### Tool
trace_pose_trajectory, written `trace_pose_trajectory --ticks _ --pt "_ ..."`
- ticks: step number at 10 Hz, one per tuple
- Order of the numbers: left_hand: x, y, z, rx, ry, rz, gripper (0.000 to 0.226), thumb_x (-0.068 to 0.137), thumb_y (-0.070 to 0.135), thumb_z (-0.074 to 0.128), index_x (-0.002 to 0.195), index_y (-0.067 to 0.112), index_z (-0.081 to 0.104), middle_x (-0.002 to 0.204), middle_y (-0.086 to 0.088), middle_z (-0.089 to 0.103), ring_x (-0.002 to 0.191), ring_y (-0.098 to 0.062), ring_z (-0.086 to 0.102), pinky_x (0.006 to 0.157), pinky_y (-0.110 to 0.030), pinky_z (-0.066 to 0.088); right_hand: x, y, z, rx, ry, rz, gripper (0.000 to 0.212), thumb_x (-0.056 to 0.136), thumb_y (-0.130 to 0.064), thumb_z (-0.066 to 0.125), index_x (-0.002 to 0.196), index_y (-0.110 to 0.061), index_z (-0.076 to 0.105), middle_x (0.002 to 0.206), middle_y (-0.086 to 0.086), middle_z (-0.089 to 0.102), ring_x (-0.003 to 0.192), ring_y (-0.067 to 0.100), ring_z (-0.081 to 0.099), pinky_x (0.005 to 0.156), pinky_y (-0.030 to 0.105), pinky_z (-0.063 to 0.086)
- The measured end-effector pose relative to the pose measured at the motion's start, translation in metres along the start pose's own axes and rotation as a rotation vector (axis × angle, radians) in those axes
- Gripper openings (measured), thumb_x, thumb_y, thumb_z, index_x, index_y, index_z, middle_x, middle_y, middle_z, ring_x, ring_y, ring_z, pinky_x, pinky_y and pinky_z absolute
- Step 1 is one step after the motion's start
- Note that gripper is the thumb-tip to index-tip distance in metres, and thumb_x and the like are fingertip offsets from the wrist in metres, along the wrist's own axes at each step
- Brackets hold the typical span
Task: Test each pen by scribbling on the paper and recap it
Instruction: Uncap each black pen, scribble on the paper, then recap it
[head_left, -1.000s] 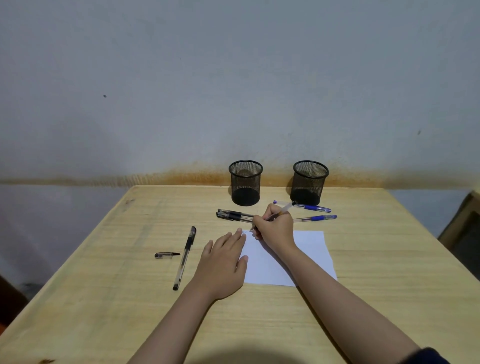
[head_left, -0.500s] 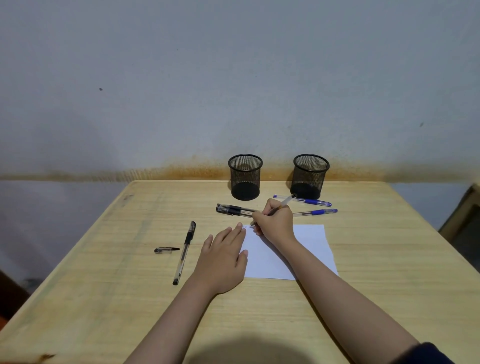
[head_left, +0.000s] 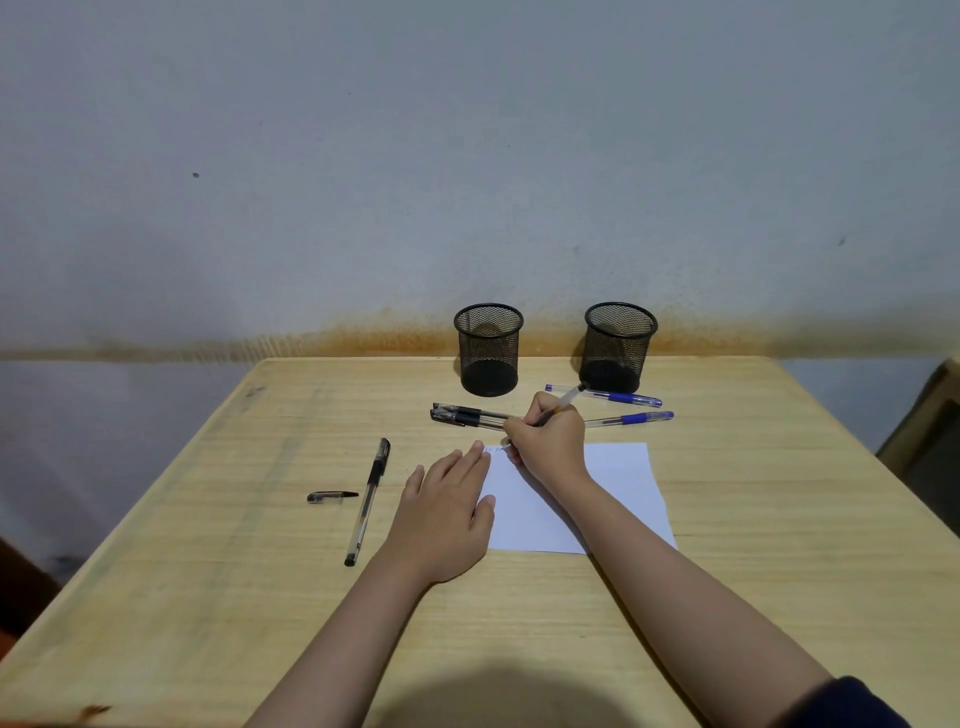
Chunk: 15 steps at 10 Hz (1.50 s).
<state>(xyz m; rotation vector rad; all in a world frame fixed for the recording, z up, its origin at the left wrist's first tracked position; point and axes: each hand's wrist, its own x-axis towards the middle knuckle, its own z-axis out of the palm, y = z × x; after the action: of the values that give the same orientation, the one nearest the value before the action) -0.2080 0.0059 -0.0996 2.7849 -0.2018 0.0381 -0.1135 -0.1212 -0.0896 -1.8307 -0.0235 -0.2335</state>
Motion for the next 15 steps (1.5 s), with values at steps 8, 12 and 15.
trace_pose_trajectory --ticks 8,12,15 --pt "0.000 -0.002 0.001 0.015 0.004 0.004 0.053 0.096 0.036 0.027 0.148 0.026 0.017 0.158 0.013 0.009 0.144 -0.011 0.008 0.117 -0.042 0.006 0.006 0.001 -0.008 0.519 0.103 0.241 0.020 0.085 -0.007 0.068 0.070 -0.009 0.054 0.066 0.018 0.064 0.060 0.028 0.066 0.061 0.035 0.058" --pt "-0.028 -0.032 -0.034 -0.082 0.507 -0.127 0.047 0.087 0.037 0.037 0.126 0.017 0.056 0.136 0.001 0.054 0.126 -0.019 0.048 0.112 -0.047 0.025 -0.031 -0.042 -0.029 0.365 -0.135 -0.041 0.008 0.083 -0.006 0.070 0.077 -0.010 0.067 0.069 0.004 0.065 0.061 0.007 0.062 0.050 0.016 0.050" --pt "-0.063 -0.106 -0.046 -0.044 0.445 -0.315 0.028 0.085 0.015 0.059 0.110 0.023 0.069 0.115 0.006 0.066 0.108 -0.022 0.054 0.080 -0.033 0.046 -0.078 -0.046 -0.036 0.254 -0.316 -0.162 0.015 0.086 -0.001 0.065 0.080 -0.014 0.070 0.070 0.003 0.070 0.053 0.001 0.059 0.046 0.016 0.046"
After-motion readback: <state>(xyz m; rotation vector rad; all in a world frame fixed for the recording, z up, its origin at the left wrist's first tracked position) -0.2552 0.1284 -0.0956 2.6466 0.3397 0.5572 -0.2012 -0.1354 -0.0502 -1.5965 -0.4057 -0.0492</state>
